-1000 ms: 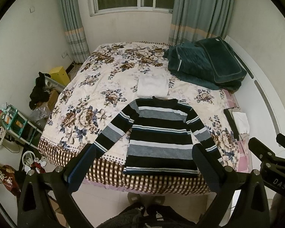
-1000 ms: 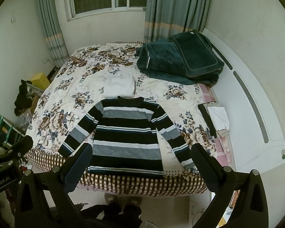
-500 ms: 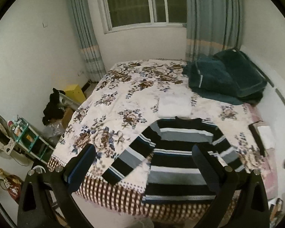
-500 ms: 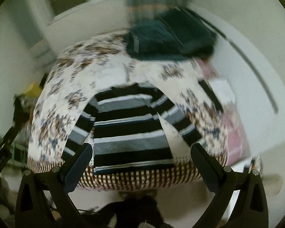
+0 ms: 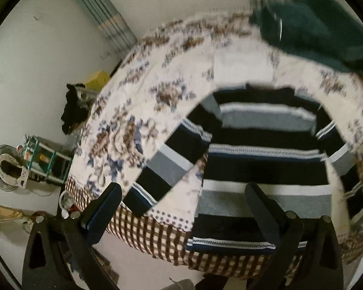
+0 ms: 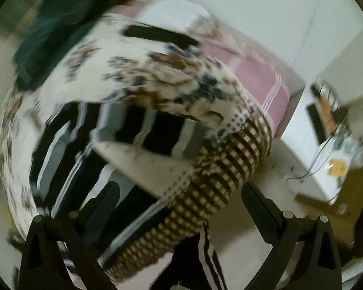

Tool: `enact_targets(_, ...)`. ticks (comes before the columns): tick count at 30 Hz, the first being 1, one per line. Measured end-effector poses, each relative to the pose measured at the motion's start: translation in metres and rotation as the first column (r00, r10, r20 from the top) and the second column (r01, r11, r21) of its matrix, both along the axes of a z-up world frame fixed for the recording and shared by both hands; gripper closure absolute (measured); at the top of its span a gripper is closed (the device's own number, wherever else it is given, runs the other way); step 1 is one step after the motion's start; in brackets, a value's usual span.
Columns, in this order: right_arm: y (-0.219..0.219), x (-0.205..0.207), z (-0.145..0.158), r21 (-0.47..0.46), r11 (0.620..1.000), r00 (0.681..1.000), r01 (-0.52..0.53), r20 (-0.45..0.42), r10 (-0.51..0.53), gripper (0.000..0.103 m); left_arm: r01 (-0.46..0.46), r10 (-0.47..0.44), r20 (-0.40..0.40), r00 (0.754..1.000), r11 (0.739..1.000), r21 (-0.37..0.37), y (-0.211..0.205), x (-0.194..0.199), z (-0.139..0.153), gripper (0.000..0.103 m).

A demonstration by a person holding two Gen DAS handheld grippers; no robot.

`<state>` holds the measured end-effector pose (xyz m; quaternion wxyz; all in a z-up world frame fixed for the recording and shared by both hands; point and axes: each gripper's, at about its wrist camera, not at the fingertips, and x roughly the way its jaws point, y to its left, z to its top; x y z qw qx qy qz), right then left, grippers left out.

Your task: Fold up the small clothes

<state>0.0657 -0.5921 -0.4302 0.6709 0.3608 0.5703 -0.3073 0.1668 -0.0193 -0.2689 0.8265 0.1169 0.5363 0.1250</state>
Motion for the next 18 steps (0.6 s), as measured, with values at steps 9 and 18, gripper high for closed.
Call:
enact_targets(9, -0.088, 0.016, -0.239, 0.226, 0.957, 0.983, 0.184, -0.053, -0.176, 0.012, 0.044, -0.028, -0.182, 0.983, 0.996, 0.084, -0.061, 0.041, -0.163, 0.000)
enact_targets(18, -0.089, 0.039, -0.300, 0.358, 0.923, 0.982, 0.140, 0.071, -0.177, 0.095, 0.100, -0.082, -0.247, 0.966, 0.993, 0.062, -0.112, 0.063, -0.246, 0.000)
